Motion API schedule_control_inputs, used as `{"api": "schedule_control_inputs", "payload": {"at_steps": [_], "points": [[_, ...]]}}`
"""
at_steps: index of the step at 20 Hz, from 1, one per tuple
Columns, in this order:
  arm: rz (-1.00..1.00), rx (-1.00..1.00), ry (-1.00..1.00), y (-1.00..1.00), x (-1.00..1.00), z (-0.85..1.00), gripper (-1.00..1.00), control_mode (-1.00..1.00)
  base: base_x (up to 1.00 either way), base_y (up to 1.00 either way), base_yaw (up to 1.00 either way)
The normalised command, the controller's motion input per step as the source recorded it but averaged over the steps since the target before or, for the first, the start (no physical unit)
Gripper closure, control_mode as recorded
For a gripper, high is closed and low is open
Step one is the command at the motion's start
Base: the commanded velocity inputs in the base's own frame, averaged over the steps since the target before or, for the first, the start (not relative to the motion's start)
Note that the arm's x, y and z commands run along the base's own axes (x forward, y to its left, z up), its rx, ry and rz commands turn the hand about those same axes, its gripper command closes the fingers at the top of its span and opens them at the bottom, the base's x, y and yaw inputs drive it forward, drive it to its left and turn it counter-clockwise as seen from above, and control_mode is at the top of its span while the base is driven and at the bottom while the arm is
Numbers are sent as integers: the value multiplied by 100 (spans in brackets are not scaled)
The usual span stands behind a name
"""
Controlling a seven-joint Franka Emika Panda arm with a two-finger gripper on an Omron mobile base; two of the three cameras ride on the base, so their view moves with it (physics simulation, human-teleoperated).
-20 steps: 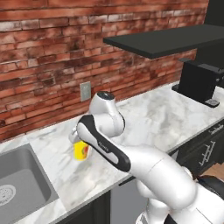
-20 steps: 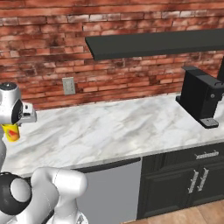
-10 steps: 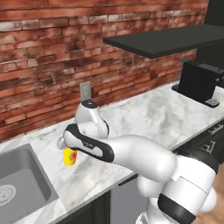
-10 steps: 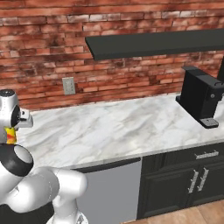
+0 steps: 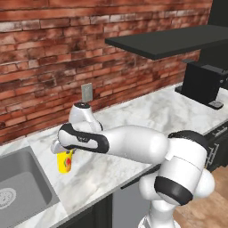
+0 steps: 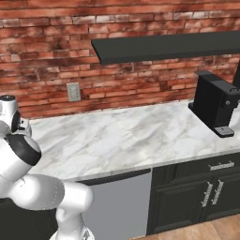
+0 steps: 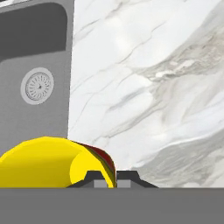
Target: Pick the cup and bowl from the counter and place them on the counter next to the sink.
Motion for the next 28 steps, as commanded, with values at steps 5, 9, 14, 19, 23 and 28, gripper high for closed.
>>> {"api": "schedule_control_inputs", "payload": {"at_steps": [5, 9, 14, 19, 23, 28], "points": [[0, -2, -7, 0, 0, -23, 100, -100, 0, 0, 0], [0, -5, -10, 0, 0, -15, 100, -100, 0, 0, 0], [0, -5, -7, 0, 0, -24, 100, -100, 0, 0, 0], [0, -1, -1, 0, 0, -33, 100, -100, 0, 0, 0], [0, 0, 0, 0, 0, -34, 100, -100, 0, 0, 0], [0, 0, -1, 0, 0, -26, 100, -100, 0, 0, 0]]}}
